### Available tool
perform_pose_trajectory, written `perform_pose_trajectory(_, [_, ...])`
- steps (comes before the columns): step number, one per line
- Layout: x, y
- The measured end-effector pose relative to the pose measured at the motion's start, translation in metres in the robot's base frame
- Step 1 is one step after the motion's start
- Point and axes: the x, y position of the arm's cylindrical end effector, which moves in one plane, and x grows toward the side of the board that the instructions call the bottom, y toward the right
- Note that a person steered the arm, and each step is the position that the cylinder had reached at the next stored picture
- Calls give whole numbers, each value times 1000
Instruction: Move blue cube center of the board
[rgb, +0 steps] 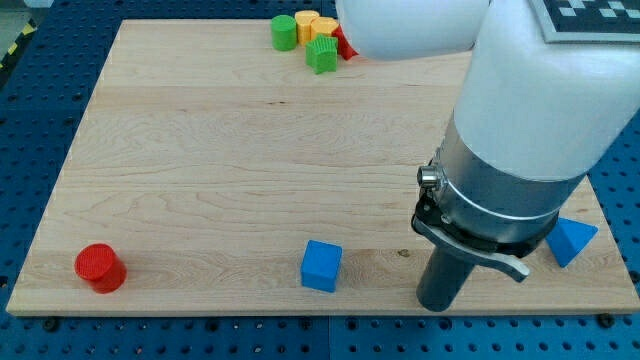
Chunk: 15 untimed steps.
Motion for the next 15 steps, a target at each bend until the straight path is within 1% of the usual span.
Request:
perform_pose_trajectory(1, [0, -74])
perform_pose_trajectory(2, [0, -109])
perform_pose_trajectory(4, [-5, -119])
perform_pose_trajectory(5, [-20, -123])
perform_pose_trajectory(6, [-40, -123])
perform_pose_trajectory(10, [-147, -133])
perform_pose_trajectory(11, [-147, -144])
perform_pose_trajectory(12, [-147, -175])
perform_pose_trajectory(14, [-179, -220])
perform_pose_trajectory(15, [-165, -219])
